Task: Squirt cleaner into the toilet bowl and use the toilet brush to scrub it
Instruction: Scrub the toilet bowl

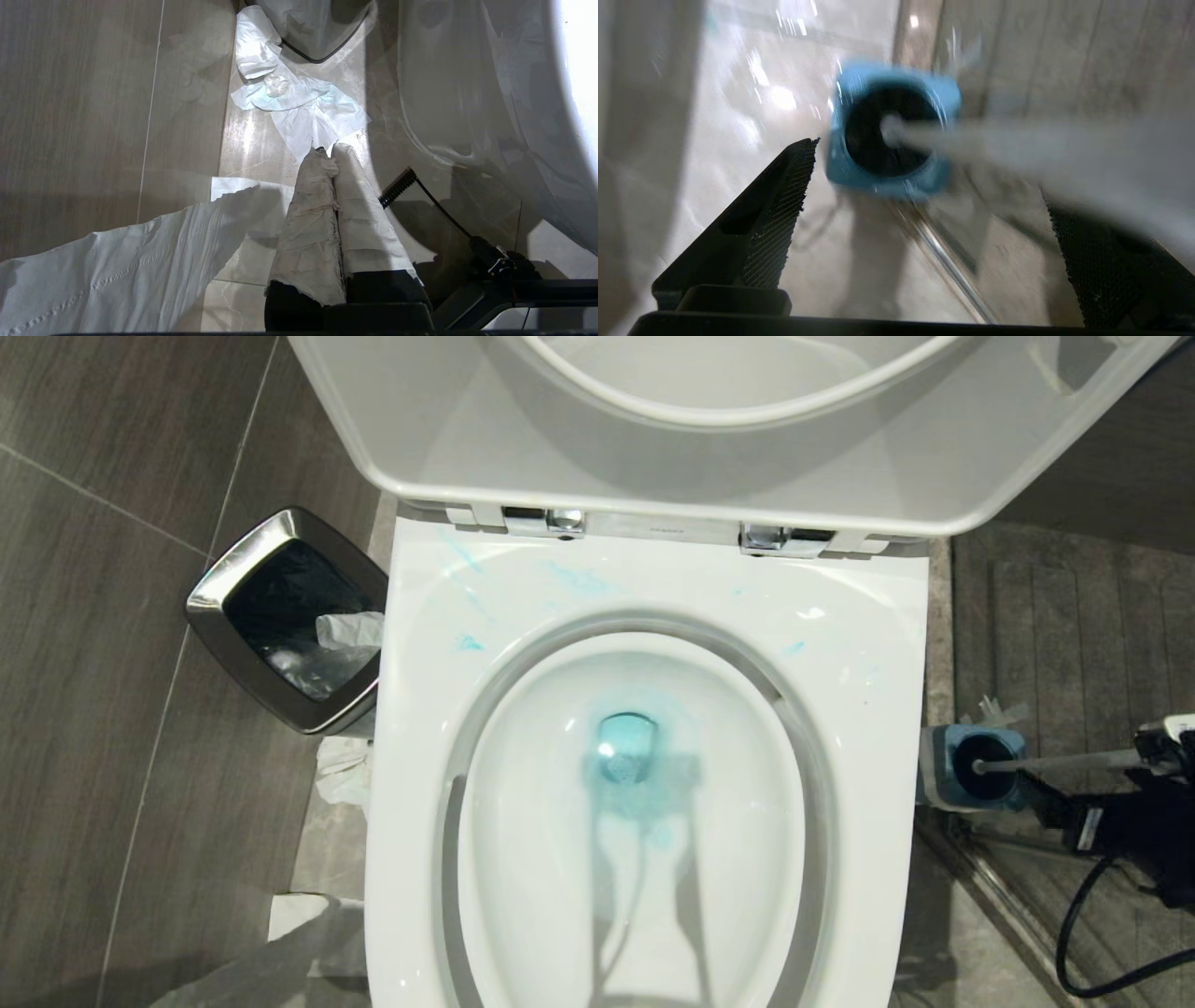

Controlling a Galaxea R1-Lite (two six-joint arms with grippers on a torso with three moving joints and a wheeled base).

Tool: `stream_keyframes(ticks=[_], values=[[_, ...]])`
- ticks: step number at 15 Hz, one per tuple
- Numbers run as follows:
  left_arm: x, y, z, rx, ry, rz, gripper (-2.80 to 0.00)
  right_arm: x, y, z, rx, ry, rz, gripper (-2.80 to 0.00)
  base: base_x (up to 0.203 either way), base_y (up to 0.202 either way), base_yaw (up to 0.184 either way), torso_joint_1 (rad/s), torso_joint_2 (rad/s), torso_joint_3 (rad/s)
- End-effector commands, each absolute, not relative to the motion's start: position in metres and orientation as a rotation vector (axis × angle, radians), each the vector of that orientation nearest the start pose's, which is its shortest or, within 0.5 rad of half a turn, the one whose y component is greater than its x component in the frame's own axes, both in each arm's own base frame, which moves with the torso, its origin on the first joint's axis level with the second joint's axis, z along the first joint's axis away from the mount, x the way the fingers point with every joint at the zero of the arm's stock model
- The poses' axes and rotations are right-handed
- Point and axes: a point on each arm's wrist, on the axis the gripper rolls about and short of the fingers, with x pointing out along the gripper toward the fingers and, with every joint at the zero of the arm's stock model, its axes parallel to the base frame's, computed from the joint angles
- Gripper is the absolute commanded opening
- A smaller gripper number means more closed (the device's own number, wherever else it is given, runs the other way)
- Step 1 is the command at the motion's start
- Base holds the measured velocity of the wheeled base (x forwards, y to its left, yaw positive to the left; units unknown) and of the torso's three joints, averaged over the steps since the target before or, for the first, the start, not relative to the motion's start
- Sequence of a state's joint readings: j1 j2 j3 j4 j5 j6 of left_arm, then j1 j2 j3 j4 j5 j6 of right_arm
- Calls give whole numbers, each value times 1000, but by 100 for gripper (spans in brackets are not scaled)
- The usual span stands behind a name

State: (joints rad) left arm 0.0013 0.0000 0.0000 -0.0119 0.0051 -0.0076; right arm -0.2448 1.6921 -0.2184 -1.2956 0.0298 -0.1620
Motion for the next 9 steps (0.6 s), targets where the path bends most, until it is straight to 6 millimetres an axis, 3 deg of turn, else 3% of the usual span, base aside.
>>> stream_keyframes(ticks=[1, 9], values=[[-22, 0, 75, -8, -5, 7, -280, 228, -53, 112, -117, 171, -191, 0, 0, 0, 0, 0, 0, 0], [-22, 0, 75, -8, -5, 7, -280, 240, -57, 131, -138, 10, -215, 0, 0, 0, 0, 0, 0, 0]])
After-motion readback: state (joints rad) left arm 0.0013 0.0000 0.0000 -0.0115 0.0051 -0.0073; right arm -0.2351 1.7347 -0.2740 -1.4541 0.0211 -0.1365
